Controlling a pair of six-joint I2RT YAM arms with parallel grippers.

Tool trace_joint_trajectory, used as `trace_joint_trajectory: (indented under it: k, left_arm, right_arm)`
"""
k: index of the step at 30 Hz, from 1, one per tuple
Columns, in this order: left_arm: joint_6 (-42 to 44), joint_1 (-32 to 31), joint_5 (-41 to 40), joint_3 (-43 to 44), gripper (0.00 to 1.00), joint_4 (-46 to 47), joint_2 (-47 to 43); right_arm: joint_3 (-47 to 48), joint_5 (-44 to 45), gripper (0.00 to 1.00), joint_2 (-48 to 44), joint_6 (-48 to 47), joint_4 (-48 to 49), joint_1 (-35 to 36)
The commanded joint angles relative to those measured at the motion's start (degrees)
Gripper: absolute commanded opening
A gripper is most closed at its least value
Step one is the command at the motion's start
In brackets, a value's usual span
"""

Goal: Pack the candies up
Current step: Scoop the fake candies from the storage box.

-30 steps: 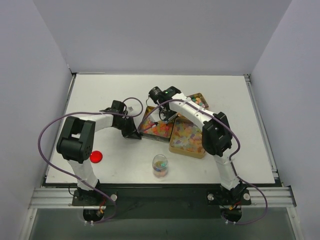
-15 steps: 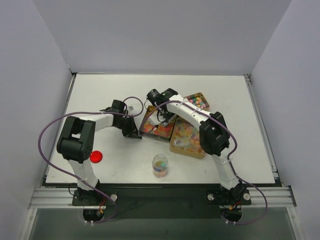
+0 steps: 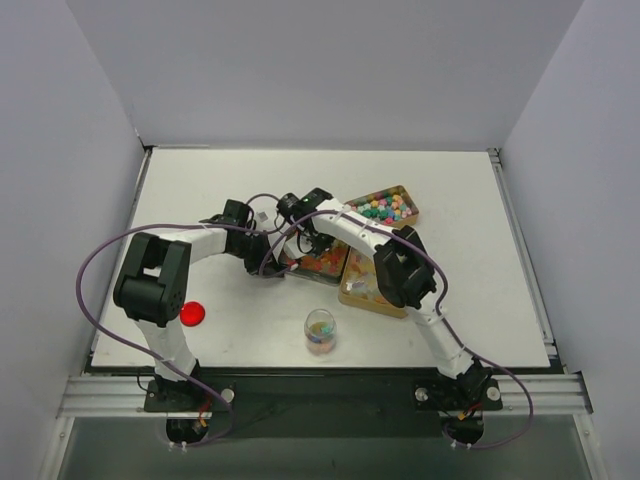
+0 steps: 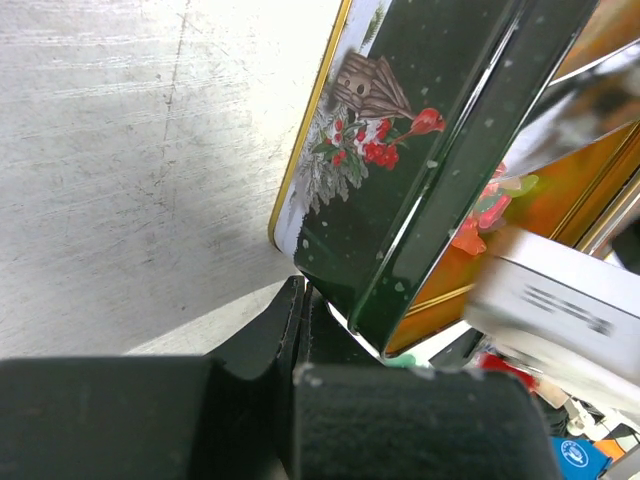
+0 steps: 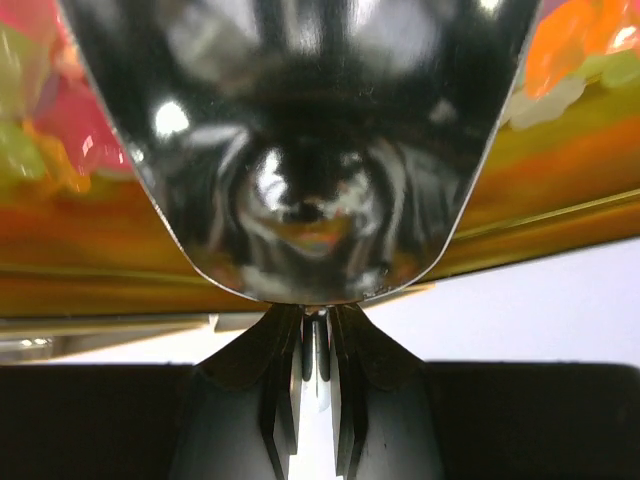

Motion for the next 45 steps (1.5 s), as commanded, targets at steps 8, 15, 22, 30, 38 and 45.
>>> trace_joint_trajectory:
  k: [8, 15, 22, 30, 38, 45]
  left_arm:
    - [0.96, -0.23, 1.63, 0.68, 0.0, 2.25, -1.23]
    - [1.05, -0.23, 1.27, 1.12, 0.0, 2.07, -1.67]
    - [1.14, -0.32, 0.57, 0.94, 0.0, 1.72, -2.2]
    - [1.84, -0.32, 0.75, 0.85, 0.0, 1.19, -2.29]
    - [3.25, -0.14, 1.36, 0.77, 0.0, 0.14, -2.73]
    - [2.81, -0.58, 1.98, 1.55, 0.0, 1.46, -1.15]
  right_arm:
    - [4.83, -3.36, 0.0, 1.33, 7.3, -4.71, 3.41]
    - [1.23, -15.76, 0.0, -3.59, 4.93, -4.79, 3.24]
    - [-0.27, -27.45, 0.0, -6.93, 7.56, -4.27, 2.71]
    - [-2.81, -33.26, 0.0, -7.11, 10.29, -4.09, -0.62]
    - [-0.71, -35.46, 0.0, -3.17, 15.47, -5.58, -3.88]
    - [1.23, -39.93, 0.0, -2.89, 18.29, -5.76, -4.23]
